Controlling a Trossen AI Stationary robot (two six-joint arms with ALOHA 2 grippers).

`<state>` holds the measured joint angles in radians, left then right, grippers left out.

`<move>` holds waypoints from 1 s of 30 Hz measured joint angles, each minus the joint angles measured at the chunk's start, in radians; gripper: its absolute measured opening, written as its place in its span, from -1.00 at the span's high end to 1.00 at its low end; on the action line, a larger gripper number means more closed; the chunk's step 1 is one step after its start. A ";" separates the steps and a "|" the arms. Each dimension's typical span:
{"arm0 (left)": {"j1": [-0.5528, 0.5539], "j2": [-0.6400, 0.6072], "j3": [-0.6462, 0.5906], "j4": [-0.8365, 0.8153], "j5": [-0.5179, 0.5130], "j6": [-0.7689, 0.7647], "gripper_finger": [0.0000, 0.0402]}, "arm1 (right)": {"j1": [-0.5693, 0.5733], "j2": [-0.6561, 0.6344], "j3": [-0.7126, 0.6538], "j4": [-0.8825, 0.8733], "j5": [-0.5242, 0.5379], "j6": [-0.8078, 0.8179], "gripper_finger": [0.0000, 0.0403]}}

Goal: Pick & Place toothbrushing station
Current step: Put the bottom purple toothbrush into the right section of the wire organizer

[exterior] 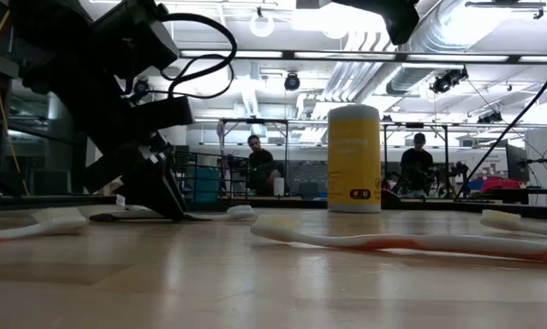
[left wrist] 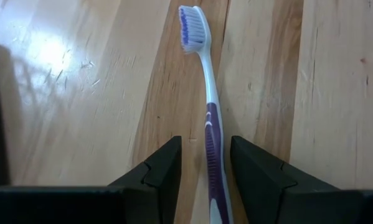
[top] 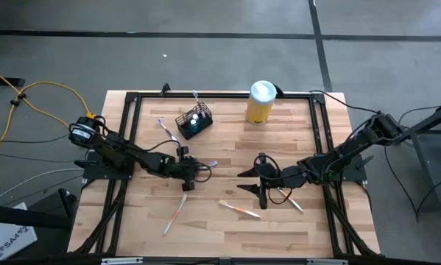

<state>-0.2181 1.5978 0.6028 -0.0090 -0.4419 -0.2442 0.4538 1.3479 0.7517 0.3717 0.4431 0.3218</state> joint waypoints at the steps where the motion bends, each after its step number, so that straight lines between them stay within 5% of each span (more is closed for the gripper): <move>1: 0.000 0.000 0.000 -0.005 0.000 0.000 0.33 | 0.000 0.000 0.000 0.000 0.000 0.000 0.18; 30: 0.006 0.000 0.000 -0.077 0.017 -0.057 0.45 | 0.000 0.000 0.000 0.000 0.000 0.000 0.18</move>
<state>-0.2123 1.5978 0.6029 -0.0860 -0.4254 -0.3008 0.4538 1.3479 0.7513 0.3721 0.4431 0.3218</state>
